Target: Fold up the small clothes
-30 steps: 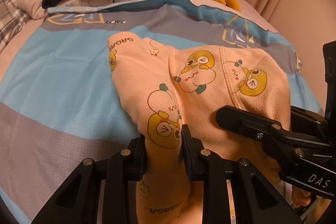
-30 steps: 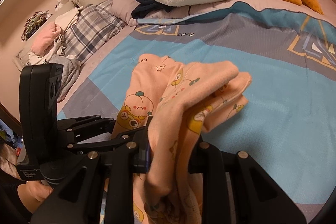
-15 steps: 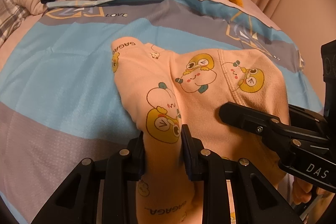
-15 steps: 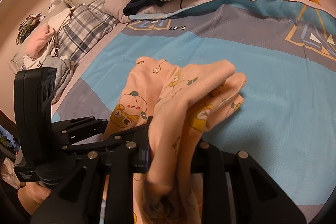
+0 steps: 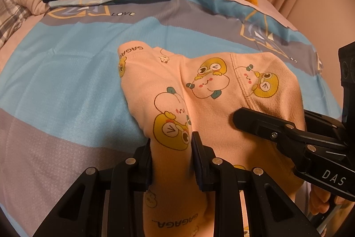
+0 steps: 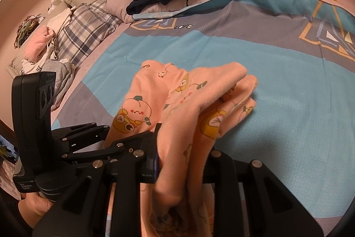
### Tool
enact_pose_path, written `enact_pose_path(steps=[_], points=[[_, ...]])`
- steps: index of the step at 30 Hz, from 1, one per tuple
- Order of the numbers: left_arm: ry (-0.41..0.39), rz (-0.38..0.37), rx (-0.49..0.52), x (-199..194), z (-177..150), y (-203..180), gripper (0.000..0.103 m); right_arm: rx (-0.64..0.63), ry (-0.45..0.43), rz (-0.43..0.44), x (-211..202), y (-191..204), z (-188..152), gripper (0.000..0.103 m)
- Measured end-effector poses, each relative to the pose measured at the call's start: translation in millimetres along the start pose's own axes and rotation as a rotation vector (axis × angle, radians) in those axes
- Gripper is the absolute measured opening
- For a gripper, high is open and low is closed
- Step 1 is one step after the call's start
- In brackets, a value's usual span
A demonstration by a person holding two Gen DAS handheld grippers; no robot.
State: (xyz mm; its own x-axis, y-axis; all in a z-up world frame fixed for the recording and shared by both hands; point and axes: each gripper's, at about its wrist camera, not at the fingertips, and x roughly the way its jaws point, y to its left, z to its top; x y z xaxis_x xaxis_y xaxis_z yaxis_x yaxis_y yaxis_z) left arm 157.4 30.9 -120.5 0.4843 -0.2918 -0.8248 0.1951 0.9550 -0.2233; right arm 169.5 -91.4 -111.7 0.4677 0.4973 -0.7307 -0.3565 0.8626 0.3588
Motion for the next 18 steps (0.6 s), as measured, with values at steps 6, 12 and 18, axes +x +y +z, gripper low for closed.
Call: enact_pose_path(steps=[6, 12, 18], points=[[0.007, 0.0, 0.0, 2.1, 0.4, 1.4, 0.028, 0.012, 0.014, -0.015, 2.9, -3.7, -0.4, 0.026], [0.01, 0.007, 0.005, 3.3, 0.9, 0.7, 0.03, 0.028, 0.028, -0.027, 6.1, -8.5, -2.0, 0.027], [0.011, 0.008, 0.004, 3.4, 1.2, 0.8, 0.03, 0.027, 0.036, -0.032, 7.9, -8.4, -1.8, 0.028]])
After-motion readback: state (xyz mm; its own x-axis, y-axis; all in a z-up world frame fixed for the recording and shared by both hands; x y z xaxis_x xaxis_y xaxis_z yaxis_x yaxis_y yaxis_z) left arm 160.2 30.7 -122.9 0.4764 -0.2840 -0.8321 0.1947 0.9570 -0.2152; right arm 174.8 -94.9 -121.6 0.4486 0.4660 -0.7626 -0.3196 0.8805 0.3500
